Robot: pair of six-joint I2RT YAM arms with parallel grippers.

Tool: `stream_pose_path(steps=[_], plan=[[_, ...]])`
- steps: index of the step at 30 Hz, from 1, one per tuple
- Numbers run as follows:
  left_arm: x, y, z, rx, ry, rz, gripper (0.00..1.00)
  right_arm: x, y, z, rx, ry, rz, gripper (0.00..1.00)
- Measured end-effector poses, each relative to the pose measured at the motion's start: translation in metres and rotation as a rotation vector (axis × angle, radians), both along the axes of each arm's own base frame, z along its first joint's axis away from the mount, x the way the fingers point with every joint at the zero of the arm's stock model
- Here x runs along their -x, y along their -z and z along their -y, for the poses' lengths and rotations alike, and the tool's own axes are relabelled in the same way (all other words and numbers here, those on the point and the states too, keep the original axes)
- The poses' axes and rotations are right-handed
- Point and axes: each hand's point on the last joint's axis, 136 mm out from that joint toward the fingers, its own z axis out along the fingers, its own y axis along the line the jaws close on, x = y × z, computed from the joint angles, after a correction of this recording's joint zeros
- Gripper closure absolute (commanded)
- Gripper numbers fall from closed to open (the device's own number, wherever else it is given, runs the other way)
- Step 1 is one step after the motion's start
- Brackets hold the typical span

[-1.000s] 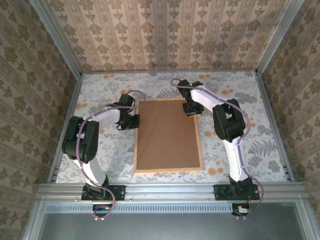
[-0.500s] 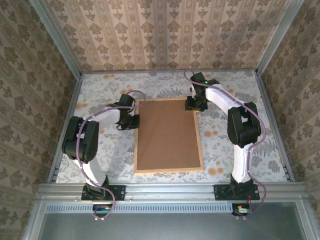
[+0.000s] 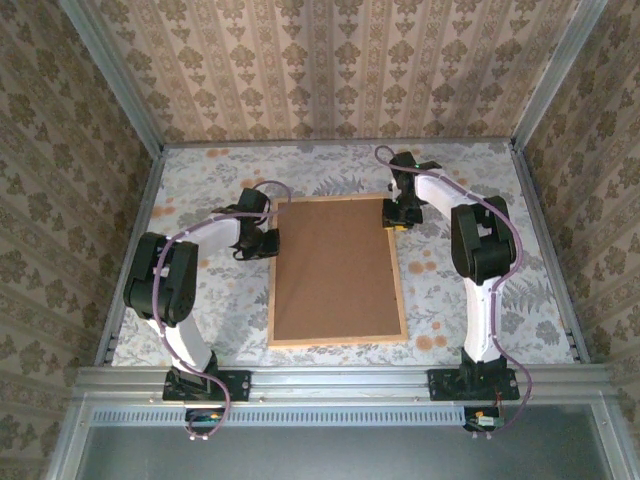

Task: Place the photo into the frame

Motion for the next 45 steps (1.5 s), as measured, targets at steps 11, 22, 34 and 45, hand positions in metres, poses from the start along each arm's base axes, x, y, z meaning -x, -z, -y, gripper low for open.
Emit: stream_pose_path(steps=[11,22,34,45], plan=[[0.0000,0.0000,0.0000,0.000,0.000,0.000,1.00,0.0001,0.0003,-0.0006,0.004,-0.020,-0.004,0.74],[0.0000,0.0000,0.0000,0.000,0.000,0.000,1.00,0.0011,0.0005,-0.0034,0.012,-0.031,-0.002,0.74],[0.0000,0.0000,0.0000,0.000,0.000,0.000,1.00,0.0021,-0.0001,-0.0044,0.012,-0.033,-0.006,0.73],[0.0000,0.0000,0.0001,0.000,0.000,0.000,1.00,0.0037,0.0019,-0.0076,0.019,-0.036,-0.012,0.74]])
